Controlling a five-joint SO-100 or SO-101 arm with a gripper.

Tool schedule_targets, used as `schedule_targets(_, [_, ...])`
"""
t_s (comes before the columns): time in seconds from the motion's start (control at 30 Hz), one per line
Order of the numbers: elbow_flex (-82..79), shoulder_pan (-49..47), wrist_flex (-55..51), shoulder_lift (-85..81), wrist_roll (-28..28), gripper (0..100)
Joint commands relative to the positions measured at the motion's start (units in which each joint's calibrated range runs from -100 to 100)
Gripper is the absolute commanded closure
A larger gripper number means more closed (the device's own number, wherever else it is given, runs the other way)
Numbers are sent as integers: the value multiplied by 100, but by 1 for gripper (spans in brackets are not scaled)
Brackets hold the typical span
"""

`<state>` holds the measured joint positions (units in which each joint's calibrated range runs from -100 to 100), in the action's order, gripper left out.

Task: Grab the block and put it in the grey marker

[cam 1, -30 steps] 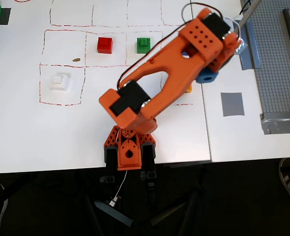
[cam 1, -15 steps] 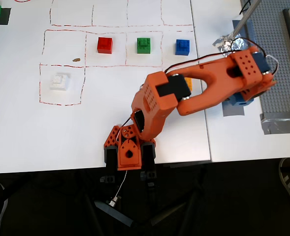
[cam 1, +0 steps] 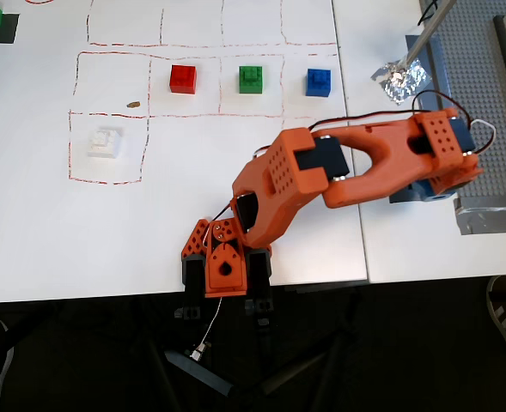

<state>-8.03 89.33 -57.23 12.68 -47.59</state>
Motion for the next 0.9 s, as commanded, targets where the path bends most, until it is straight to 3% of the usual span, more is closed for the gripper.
schedule_targets(0.0, [240,176,164,-264,-171,100])
schedule_targets(0.53, [-440,114,164,-574,-176,100])
schedule_targets(0.73, [-521,-36,164,-617,-88,93])
schedule_targets(0.87, [-539,-62,164,-634,-127,81])
